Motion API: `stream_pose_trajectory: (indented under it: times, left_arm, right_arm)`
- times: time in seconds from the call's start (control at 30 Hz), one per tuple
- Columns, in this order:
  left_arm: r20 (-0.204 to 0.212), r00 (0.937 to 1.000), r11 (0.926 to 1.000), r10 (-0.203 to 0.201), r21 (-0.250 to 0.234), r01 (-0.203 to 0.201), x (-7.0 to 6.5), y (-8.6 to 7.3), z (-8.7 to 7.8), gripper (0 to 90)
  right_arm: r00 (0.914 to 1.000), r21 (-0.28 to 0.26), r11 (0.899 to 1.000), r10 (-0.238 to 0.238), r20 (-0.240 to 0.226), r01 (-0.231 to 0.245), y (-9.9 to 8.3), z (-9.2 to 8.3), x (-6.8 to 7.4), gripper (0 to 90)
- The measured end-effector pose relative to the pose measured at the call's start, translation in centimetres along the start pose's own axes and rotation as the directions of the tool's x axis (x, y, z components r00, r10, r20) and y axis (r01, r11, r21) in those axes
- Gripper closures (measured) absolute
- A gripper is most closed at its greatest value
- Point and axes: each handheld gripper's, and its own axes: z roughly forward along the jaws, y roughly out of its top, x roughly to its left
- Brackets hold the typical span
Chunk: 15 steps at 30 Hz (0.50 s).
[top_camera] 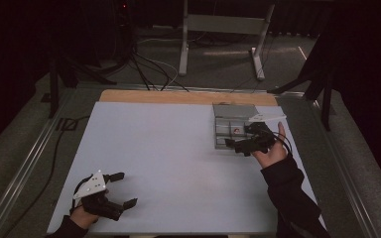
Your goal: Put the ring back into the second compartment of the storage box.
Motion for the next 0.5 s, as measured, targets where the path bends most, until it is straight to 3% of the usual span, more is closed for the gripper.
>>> stream_pose_trajectory:
  times: [0.17, 0.5]
  left_arm:
    - [0.001, 1.0000, 1.0000, -0.002, -0.003, 0.002, 0.0, 0.0, 0.0, 0.2]
    - [0.002, 1.0000, 1.0000, -0.001, 0.000, 0.001, 0.0, 0.0, 0.0, 0.2]
  right_arm:
    - [0.9996, -0.017, 1.000, 0.000, -0.028, -0.001, -1.7, -0.9, 0.8, 0.0]
    - [0.9982, 0.000, 1.000, -0.006, -0.060, 0.006, -5.1, -1.8, 2.0, 0.0]
